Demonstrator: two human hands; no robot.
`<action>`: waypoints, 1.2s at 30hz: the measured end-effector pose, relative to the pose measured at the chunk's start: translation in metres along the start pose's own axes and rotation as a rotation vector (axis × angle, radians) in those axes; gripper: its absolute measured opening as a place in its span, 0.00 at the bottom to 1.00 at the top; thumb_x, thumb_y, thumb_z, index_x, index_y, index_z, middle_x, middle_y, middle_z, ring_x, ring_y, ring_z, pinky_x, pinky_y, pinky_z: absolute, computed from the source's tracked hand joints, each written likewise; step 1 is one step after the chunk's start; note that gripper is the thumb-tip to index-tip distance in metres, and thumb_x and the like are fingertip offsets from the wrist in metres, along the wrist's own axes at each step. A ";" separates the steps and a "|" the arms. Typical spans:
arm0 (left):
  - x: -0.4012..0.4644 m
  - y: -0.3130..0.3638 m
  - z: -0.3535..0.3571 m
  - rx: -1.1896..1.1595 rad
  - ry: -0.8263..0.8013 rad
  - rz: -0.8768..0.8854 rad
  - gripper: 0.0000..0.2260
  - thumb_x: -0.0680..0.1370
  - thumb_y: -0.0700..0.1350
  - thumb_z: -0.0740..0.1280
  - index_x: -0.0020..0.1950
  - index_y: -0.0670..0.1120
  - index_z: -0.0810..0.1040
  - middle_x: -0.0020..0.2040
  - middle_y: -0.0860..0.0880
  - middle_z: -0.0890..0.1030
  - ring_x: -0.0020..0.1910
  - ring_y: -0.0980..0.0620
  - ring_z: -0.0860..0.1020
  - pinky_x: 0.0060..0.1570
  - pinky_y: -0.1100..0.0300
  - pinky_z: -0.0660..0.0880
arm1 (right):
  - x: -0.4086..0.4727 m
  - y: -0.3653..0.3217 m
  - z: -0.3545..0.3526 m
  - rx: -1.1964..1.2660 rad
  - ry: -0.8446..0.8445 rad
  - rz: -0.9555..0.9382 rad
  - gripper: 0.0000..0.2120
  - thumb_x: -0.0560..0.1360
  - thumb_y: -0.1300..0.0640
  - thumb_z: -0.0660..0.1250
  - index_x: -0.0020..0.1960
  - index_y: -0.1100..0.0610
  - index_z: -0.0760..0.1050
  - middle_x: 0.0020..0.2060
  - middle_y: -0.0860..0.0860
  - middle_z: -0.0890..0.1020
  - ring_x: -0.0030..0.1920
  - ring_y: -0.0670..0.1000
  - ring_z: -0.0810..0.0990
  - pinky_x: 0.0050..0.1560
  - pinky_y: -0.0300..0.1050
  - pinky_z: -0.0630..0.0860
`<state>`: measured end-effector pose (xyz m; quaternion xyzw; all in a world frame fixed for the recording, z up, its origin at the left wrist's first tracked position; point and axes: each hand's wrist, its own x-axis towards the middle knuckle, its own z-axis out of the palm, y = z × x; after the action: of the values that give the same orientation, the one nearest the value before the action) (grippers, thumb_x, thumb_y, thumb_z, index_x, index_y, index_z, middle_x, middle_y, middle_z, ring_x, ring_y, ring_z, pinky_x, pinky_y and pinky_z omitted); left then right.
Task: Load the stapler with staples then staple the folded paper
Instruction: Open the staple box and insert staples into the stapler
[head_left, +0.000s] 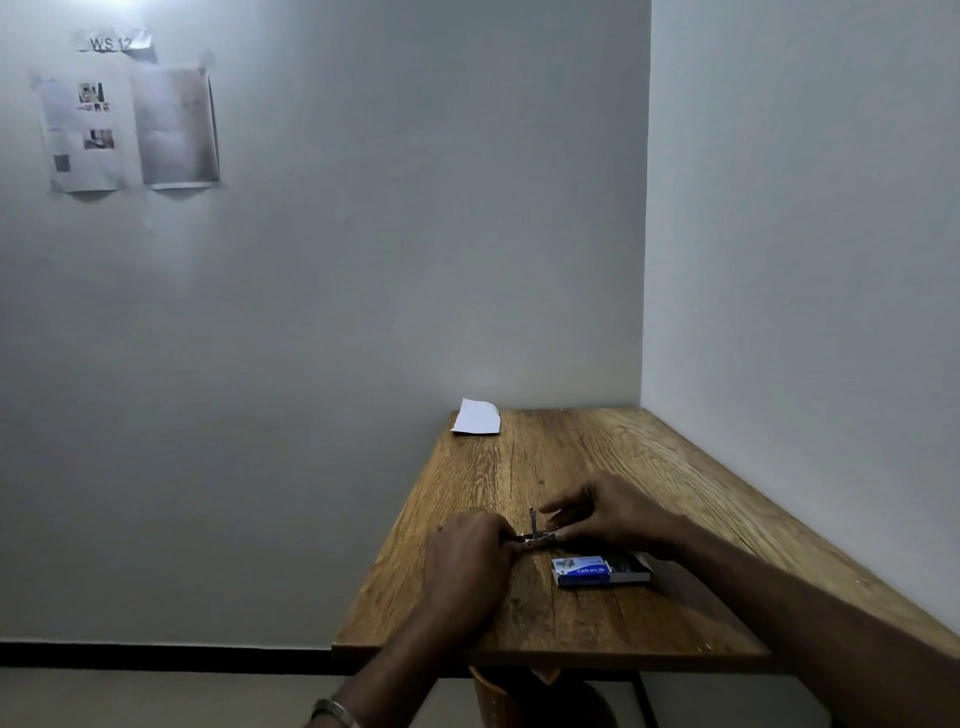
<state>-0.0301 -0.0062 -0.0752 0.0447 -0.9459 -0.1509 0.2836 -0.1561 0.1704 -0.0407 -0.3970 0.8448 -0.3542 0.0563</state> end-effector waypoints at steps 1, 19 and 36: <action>0.000 0.000 0.000 0.000 0.000 0.000 0.08 0.79 0.52 0.65 0.56 0.54 0.80 0.51 0.56 0.80 0.50 0.57 0.74 0.58 0.51 0.74 | -0.001 0.000 0.000 0.017 -0.001 -0.004 0.18 0.70 0.61 0.76 0.59 0.51 0.81 0.50 0.46 0.87 0.49 0.40 0.85 0.52 0.38 0.81; 0.000 -0.001 0.000 -0.014 0.033 0.017 0.08 0.79 0.52 0.66 0.55 0.53 0.81 0.51 0.57 0.80 0.46 0.60 0.73 0.50 0.59 0.74 | 0.001 0.001 0.000 -0.123 -0.042 -0.022 0.20 0.74 0.72 0.62 0.51 0.52 0.84 0.51 0.47 0.85 0.54 0.43 0.82 0.56 0.42 0.80; 0.001 -0.001 0.001 -0.003 0.033 0.025 0.09 0.79 0.53 0.66 0.56 0.54 0.81 0.50 0.57 0.80 0.45 0.60 0.73 0.46 0.62 0.75 | -0.009 -0.014 -0.004 0.112 0.189 -0.084 0.11 0.74 0.64 0.72 0.50 0.49 0.83 0.46 0.42 0.85 0.48 0.37 0.84 0.52 0.35 0.81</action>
<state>-0.0317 -0.0072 -0.0761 0.0348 -0.9413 -0.1481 0.3014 -0.1429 0.1734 -0.0304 -0.3932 0.8079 -0.4387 -0.0166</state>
